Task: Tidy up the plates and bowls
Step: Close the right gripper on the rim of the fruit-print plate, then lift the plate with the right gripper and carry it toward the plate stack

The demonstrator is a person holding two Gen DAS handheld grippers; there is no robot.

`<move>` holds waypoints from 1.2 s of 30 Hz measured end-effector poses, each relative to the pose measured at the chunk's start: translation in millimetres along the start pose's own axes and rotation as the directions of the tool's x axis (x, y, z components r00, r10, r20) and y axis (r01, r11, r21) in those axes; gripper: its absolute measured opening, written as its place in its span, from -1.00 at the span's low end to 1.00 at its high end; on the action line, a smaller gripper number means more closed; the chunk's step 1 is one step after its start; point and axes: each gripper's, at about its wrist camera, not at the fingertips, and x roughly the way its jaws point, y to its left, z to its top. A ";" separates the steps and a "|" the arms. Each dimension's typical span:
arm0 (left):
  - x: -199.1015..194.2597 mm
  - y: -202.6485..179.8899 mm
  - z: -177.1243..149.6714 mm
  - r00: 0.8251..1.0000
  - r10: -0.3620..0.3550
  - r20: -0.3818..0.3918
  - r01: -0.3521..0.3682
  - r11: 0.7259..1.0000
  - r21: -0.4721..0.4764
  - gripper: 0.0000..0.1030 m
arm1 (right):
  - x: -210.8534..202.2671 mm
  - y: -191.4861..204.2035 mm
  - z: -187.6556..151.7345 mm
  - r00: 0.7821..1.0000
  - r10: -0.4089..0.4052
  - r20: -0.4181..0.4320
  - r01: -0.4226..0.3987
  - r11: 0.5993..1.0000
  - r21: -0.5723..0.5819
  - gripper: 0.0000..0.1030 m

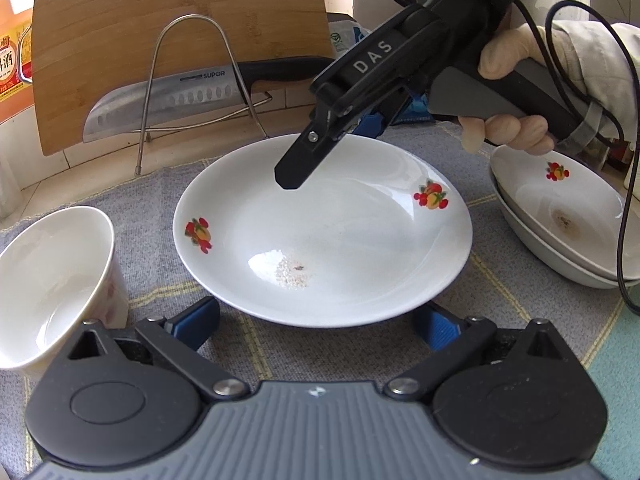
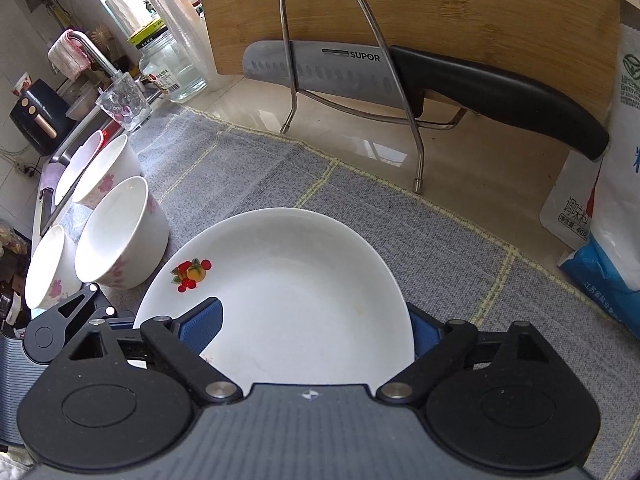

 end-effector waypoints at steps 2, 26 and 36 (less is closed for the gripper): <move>-0.2 0.8 0.3 1.000 -0.001 0.005 0.001 1.000 -0.005 0.95 | 0.6 -0.9 0.8 1.000 0.016 -0.004 -0.016 1.000 0.008 0.87; -6.8 -4.7 0.6 1.000 0.018 0.003 -0.018 0.996 0.083 0.92 | -8.0 -2.6 -10.1 0.998 0.068 -0.011 -0.068 0.996 0.057 0.89; -22.2 -6.1 -2.7 1.000 -0.008 -0.010 0.009 0.992 0.122 0.92 | -15.9 7.4 -22.8 0.997 0.080 -0.005 -0.079 0.994 0.073 0.89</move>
